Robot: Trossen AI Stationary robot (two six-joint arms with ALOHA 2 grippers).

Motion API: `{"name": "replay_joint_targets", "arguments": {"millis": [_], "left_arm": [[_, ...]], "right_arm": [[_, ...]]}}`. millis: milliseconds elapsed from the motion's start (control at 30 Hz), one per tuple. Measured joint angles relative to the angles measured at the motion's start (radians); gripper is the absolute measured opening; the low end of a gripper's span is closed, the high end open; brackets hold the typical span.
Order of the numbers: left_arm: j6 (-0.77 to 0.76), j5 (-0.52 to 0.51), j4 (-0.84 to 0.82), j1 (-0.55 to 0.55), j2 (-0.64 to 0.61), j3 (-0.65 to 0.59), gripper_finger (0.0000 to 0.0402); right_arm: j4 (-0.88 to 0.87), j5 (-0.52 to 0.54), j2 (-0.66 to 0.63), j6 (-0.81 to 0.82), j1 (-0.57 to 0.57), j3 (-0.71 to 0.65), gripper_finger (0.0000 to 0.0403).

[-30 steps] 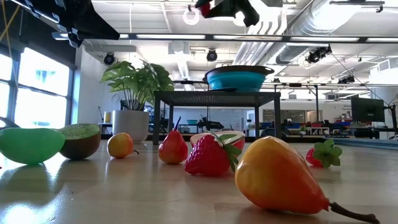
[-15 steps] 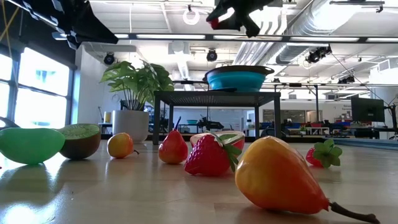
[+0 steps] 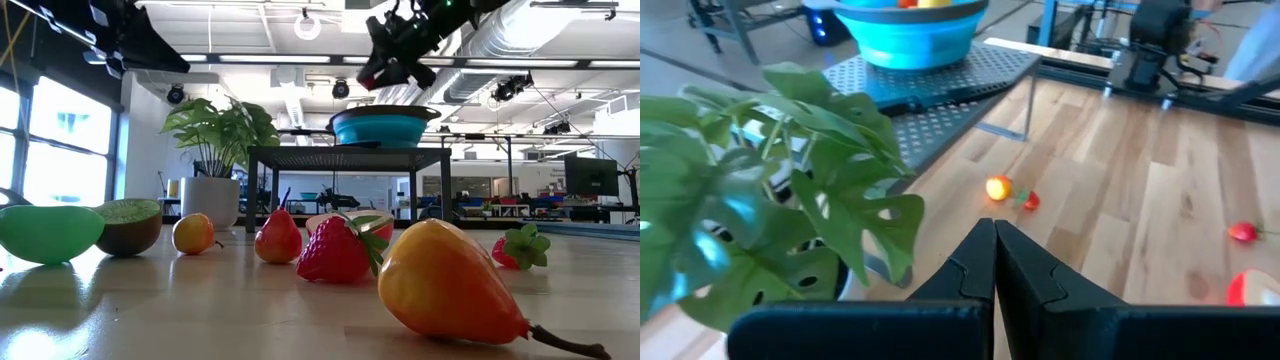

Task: Pick & Place Fruit
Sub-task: Put the red strawberry in the blue bowl on the shelf

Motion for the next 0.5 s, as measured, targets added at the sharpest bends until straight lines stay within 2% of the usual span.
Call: {"name": "replay_joint_targets", "arguments": {"millis": [167, 333, 500], "left_arm": [[0.0, -0.034, -0.003, 0.0, 0.0, 0.0, 0.0], [0.0, -0.037, -0.003, 0.0, 0.0, 0.0, 0.0], [0.0, -0.037, -0.002, 0.0, 0.0, 0.0, 0.0]], "right_arm": [[-0.054, -0.026, 0.0, -0.087, -0.036, 0.0, 0.0136], [-0.028, -0.041, 0.014, -0.162, -0.038, 0.0, 0.0136], [-0.031, -0.087, 0.061, -0.172, -0.041, 0.019, 0.0136]]}}
